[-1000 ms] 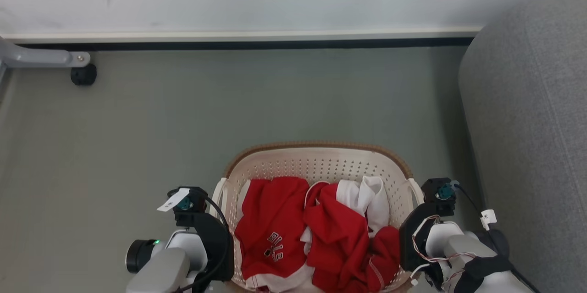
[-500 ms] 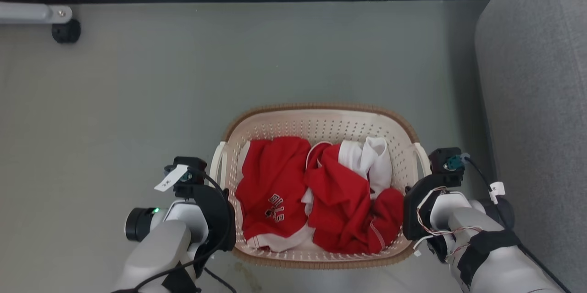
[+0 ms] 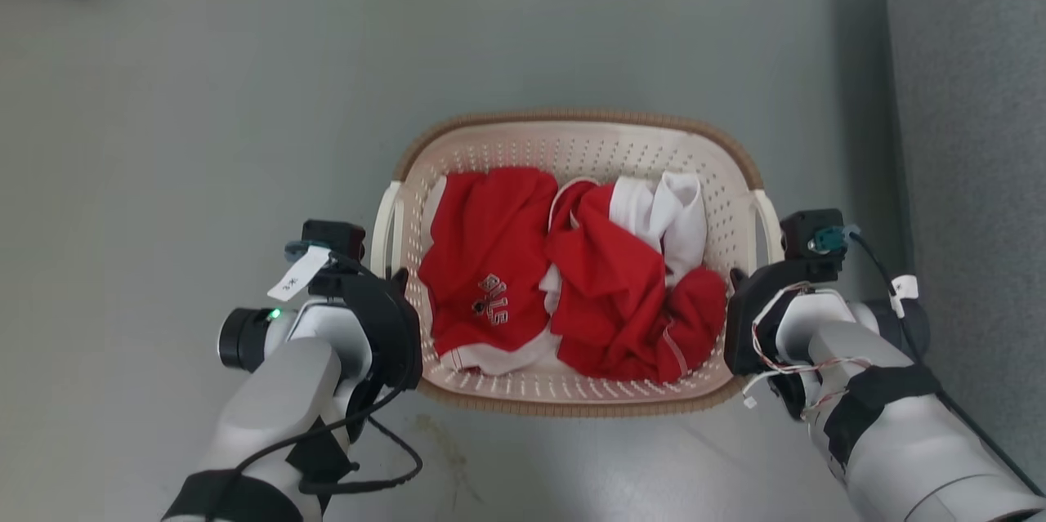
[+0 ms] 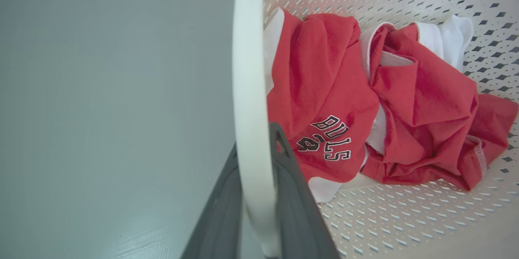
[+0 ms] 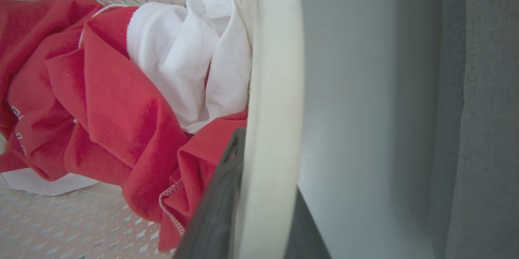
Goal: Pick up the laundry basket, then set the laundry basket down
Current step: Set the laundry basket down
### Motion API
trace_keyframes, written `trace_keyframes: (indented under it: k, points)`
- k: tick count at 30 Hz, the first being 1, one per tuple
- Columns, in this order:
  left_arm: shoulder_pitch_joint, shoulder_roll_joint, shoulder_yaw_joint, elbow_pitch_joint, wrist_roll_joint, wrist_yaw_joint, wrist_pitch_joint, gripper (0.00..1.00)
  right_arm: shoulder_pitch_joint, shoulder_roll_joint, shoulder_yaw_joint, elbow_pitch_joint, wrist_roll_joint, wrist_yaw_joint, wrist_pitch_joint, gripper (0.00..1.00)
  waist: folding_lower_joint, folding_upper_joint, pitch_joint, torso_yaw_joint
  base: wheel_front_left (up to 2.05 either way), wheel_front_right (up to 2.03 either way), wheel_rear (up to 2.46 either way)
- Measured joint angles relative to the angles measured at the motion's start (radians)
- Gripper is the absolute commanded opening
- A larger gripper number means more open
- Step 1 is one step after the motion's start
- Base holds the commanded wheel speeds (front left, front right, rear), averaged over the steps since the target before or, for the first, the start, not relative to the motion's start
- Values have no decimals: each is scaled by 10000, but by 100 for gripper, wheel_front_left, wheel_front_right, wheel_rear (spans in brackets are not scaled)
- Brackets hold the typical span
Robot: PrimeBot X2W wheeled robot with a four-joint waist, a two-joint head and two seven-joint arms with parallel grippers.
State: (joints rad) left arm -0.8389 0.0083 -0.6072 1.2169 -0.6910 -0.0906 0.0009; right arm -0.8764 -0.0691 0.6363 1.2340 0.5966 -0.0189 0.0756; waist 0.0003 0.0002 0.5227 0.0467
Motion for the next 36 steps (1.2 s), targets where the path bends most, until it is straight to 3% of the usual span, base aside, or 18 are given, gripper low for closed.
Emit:
trace_keyframes:
  k: [36]
  points:
    - [-1476, 71, -107, -320, -33, 73, -1243, 0, -1504, -274, -81, 0, -163, -119, -1143, 0, -1, -1, 2649, 263, 0, 0, 0]
